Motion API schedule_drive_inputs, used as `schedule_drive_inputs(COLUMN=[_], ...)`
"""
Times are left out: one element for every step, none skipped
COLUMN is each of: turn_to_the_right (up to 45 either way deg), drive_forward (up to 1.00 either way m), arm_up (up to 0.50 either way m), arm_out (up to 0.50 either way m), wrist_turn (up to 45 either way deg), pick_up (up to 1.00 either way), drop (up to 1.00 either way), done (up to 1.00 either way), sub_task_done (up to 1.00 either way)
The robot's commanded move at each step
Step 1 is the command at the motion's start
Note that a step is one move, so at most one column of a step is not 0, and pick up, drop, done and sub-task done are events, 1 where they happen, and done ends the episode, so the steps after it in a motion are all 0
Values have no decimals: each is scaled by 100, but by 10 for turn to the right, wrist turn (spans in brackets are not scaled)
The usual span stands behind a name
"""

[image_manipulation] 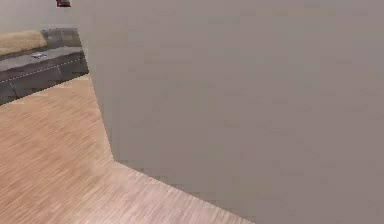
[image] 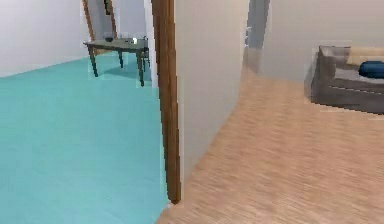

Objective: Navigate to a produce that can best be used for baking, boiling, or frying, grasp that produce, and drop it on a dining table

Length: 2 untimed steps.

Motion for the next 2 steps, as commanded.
schedule_drive_inputs(turn_to_the_right=[0, -450], drive_forward=[45, 0], arm_up=[0, 0], arm_out=[0, 0], wrist_turn=[0, 0], pick_up=[0, 0], drop=[0, 0], done=[0, 0], sub_task_done=[0, 0])
